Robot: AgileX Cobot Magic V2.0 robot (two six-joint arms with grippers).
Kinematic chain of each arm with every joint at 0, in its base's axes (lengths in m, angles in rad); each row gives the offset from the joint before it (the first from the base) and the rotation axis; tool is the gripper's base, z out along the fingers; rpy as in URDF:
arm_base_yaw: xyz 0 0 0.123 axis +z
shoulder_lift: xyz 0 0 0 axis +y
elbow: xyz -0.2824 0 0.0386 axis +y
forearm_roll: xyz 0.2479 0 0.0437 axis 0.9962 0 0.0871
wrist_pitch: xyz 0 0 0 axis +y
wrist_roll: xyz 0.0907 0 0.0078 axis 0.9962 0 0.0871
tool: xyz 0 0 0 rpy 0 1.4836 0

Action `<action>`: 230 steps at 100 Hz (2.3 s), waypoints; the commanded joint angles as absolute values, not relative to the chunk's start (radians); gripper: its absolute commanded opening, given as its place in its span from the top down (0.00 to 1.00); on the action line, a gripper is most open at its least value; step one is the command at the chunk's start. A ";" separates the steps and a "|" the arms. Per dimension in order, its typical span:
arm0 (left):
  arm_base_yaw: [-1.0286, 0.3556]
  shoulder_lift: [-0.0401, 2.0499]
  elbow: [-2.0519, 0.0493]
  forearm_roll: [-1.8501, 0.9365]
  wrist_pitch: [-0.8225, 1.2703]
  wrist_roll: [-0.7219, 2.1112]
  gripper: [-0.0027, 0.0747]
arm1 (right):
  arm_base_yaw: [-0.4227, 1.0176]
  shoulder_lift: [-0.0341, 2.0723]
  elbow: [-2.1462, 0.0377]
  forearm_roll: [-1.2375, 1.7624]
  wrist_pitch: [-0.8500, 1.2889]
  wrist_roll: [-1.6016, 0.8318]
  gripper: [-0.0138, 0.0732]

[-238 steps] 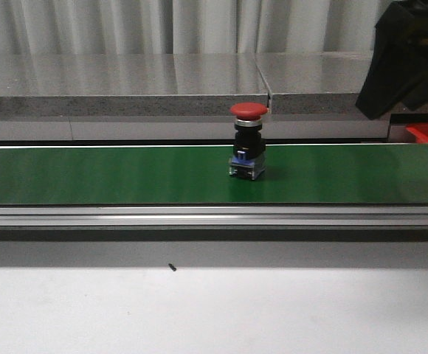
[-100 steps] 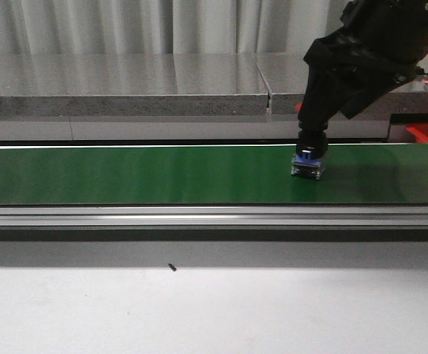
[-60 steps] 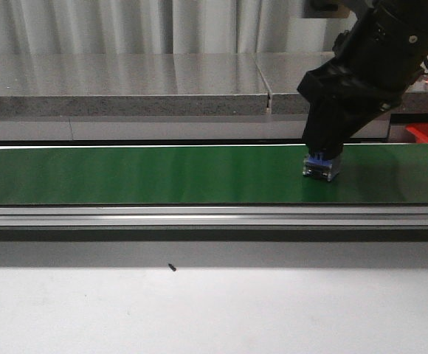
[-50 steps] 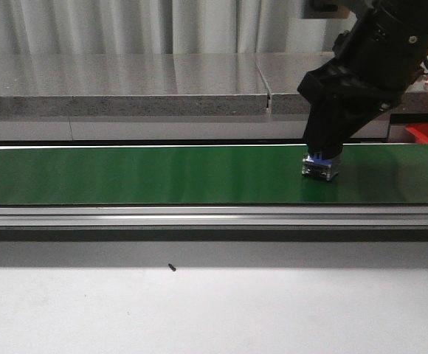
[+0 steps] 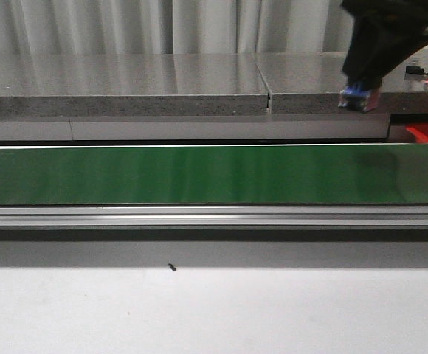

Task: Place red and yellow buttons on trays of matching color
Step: 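Carry the second red button into the red tray, open right gripper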

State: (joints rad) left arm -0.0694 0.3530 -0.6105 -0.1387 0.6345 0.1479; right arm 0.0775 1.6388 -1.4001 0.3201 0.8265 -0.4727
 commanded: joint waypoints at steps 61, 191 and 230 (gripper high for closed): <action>-0.077 0.360 -0.635 -0.150 0.562 0.148 0.99 | -0.481 1.741 -1.508 0.353 0.668 -0.471 0.57; -0.077 0.360 -0.635 -0.150 0.562 0.148 0.99 | -0.497 2.010 -1.508 0.353 0.482 -0.471 0.47; -0.077 0.360 -0.635 -0.150 0.562 0.148 0.99 | -0.497 1.943 -1.517 0.363 0.479 -0.471 0.13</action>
